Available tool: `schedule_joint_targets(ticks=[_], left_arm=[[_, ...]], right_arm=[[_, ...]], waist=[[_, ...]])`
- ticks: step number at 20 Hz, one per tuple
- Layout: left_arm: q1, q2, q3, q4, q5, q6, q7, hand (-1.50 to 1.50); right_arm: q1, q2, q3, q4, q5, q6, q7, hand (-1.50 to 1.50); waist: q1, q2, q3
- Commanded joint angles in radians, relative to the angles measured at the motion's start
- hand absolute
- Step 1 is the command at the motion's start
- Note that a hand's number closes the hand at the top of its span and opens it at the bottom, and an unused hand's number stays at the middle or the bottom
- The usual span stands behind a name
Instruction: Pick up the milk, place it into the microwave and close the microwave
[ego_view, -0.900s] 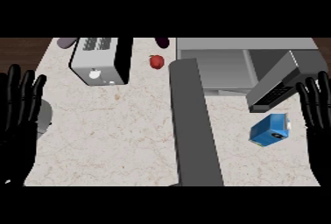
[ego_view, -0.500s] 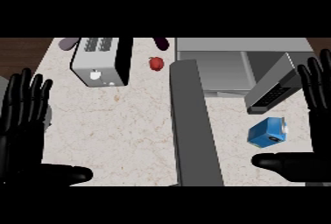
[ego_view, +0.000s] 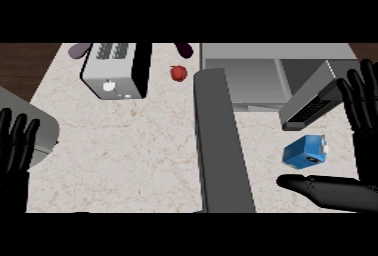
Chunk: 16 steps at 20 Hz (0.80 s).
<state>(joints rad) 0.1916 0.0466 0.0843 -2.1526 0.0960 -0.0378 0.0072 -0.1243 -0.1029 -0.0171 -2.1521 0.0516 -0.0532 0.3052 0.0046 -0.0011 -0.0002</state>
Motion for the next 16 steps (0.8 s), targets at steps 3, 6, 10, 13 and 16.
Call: schedule_joint_targets(ticks=[3,6,10,13,16], left_arm=[[0.059,0.003,0.03,-0.073,0.051,-0.033,0.025,-1.5],[0.144,0.009,0.075,-0.093,0.109,-0.084,-0.013,-1.5],[0.184,-0.022,0.047,-0.145,0.07,-0.098,-0.006,-1.5],[0.194,0.001,0.11,-0.129,0.145,-0.139,-0.016,-1.5],[0.297,-0.019,0.127,-0.21,0.175,-0.176,-0.008,-1.5]], right_arm=[[0.059,0.008,0.015,-0.054,0.086,-0.031,0.045,-1.5],[0.112,0.001,-0.041,0.041,0.04,-0.002,-0.037,-1.5],[0.193,0.045,0.023,-0.034,0.078,-0.01,-0.023,-1.5],[0.221,0.02,-0.046,0.095,0.02,0.04,-0.155,-1.5],[0.145,0.034,-0.069,0.197,0.032,0.006,-0.183,-1.5]], waist=[[-0.002,0.0,0.0],[0.001,0.0,0.0],[-0.002,0.0,0.0],[-0.001,0.0,0.0],[0.006,0.0,0.0]])
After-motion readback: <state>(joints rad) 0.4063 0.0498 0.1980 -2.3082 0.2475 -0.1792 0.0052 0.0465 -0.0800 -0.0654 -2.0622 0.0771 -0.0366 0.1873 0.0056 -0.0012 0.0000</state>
